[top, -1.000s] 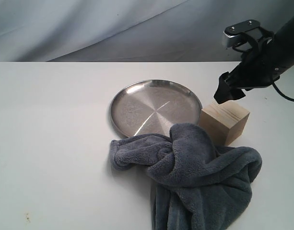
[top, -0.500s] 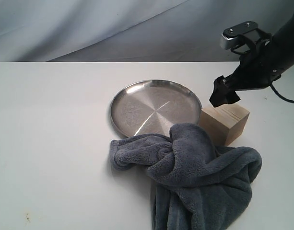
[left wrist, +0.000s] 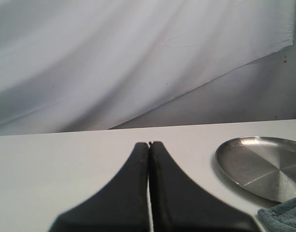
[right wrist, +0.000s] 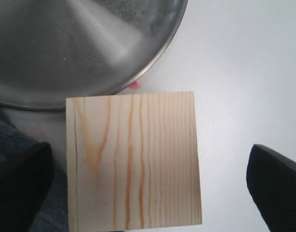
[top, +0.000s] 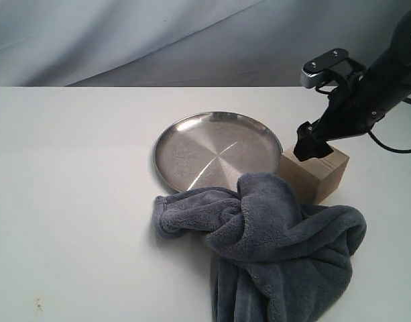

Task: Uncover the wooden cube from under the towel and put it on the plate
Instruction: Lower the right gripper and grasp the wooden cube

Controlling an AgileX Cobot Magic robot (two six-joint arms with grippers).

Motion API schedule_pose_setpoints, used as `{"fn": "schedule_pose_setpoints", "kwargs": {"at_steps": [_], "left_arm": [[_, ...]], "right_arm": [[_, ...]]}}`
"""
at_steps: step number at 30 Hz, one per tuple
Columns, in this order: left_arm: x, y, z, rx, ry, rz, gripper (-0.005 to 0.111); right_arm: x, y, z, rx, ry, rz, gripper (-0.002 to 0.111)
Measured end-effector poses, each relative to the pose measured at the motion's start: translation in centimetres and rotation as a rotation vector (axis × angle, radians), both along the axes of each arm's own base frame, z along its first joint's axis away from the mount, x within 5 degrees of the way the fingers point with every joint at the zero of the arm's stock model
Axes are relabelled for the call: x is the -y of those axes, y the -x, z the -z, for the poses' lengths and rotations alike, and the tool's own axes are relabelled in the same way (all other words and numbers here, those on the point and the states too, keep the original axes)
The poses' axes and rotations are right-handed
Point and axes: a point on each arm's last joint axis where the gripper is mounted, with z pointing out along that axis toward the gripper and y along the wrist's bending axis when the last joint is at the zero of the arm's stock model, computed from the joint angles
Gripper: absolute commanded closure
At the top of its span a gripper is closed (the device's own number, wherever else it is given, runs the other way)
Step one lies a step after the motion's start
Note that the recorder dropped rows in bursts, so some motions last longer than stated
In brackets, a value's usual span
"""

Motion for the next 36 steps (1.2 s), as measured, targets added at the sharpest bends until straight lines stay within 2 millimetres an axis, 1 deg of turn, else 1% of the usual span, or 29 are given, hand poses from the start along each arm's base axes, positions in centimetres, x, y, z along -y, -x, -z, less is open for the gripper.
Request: {"fn": "schedule_pose_setpoints", "kwargs": {"at_steps": [3, 8, 10, 14, 21, 29, 36], "left_arm": [[0.0, 0.0, 0.0, 0.0, 0.0, 0.0, 0.107], [0.0, 0.0, 0.0, 0.0, 0.0, 0.0, 0.107], [0.0, 0.0, 0.0, 0.0, 0.0, 0.0, 0.107], [0.0, 0.0, 0.0, 0.0, 0.0, 0.0, 0.107], [0.0, 0.0, 0.0, 0.0, 0.0, 0.0, 0.107], [0.0, 0.0, 0.0, 0.0, 0.0, 0.0, 0.107], [0.0, 0.0, 0.0, 0.0, 0.0, 0.0, 0.107]], "right_arm": [[0.0, -0.2, 0.5, -0.005, 0.005, -0.005, 0.007], [-0.1, -0.5, 2.7, -0.059, 0.022, -0.009, 0.007], [-0.2, -0.6, 3.1, -0.069, 0.025, -0.011, 0.007], [-0.2, -0.6, 3.2, -0.069, 0.026, -0.011, 0.007], [-0.3, -0.7, 4.8, -0.117, 0.03, -0.009, 0.008], [-0.8, -0.5, 4.8, -0.133, 0.011, -0.009, 0.016], [-2.9, 0.4, 4.9, -0.112, 0.078, -0.093, 0.016]]}}
